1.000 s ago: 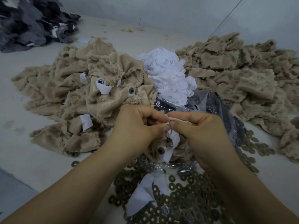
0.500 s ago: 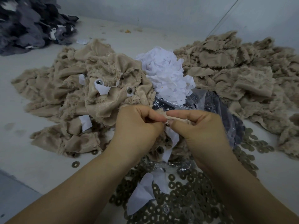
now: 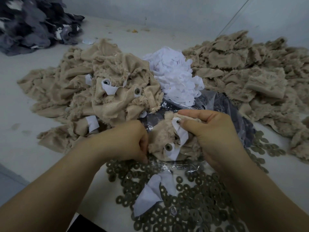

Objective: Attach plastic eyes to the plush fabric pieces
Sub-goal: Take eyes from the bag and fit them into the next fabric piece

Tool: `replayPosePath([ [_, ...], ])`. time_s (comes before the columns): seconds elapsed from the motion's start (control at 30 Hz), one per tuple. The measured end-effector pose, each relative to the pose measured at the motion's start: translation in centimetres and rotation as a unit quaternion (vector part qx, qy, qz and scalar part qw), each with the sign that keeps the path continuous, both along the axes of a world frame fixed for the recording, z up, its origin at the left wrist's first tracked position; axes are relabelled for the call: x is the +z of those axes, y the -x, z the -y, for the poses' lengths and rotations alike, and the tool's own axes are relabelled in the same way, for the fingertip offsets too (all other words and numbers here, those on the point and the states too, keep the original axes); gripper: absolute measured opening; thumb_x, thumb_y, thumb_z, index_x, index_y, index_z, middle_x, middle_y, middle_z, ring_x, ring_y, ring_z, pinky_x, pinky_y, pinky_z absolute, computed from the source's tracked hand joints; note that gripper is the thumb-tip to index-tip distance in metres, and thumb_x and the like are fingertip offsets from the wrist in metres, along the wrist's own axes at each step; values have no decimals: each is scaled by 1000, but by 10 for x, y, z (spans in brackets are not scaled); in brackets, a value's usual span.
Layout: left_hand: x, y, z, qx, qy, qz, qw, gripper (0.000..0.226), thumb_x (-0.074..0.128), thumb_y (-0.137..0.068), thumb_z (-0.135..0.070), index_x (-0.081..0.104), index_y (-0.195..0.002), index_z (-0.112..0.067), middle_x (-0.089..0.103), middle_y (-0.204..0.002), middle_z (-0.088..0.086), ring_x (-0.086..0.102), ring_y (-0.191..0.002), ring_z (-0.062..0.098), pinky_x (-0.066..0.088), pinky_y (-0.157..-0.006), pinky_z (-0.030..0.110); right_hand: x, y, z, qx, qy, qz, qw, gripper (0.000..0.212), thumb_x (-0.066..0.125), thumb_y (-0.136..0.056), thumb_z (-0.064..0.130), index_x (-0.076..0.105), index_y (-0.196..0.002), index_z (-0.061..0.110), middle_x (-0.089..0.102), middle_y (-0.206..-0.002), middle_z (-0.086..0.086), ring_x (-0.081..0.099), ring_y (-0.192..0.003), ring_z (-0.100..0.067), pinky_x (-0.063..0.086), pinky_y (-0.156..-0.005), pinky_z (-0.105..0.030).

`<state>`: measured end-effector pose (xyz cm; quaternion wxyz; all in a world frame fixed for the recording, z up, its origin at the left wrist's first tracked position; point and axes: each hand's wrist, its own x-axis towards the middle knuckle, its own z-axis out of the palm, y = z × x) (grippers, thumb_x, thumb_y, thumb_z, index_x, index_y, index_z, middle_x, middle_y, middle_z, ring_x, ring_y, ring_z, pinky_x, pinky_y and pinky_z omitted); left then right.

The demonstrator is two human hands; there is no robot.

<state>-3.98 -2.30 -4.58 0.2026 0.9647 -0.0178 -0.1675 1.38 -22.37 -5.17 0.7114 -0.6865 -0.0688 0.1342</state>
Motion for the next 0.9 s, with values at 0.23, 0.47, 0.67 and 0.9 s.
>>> replayPosePath([
  [0.23,-11,8,4,15,-68,30,997,25,87,-67,-32,64,-67,-22,56,-68,-11,54,-64,6,46,-57,24,-3,1,-2,7,11,27,1000,17,82,-79,8,82,-82,25,79,-80,-3,76,-69,-22,59,-52,-29],
  [0.47,-15,8,11,23,-88,57,994,17,78,-74,-19,66,-77,-7,64,-77,6,61,-71,21,56,-66,43,-8,0,-2,8,23,44,999,20,80,-81,7,81,-83,27,77,-75,-10,72,-73,-43,59,-52,-34],
  [0.67,-17,8,18,22,-84,60,994,19,61,-79,-5,52,-63,-8,55,-70,10,54,-66,25,50,-60,40,-9,0,-3,8,34,55,998,22,79,-82,7,81,-83,29,75,-70,-13,72,-70,-45,62,-54,-41],
  [0.9,-2,6,7,39,-26,74,996,12,66,-80,-2,75,-82,-10,67,-70,-5,63,-65,9,56,-62,28,-6,0,-4,-10,54,81,995,22,81,-79,10,81,-77,31,75,-67,-10,70,-71,-50,60,-58,-57],
])
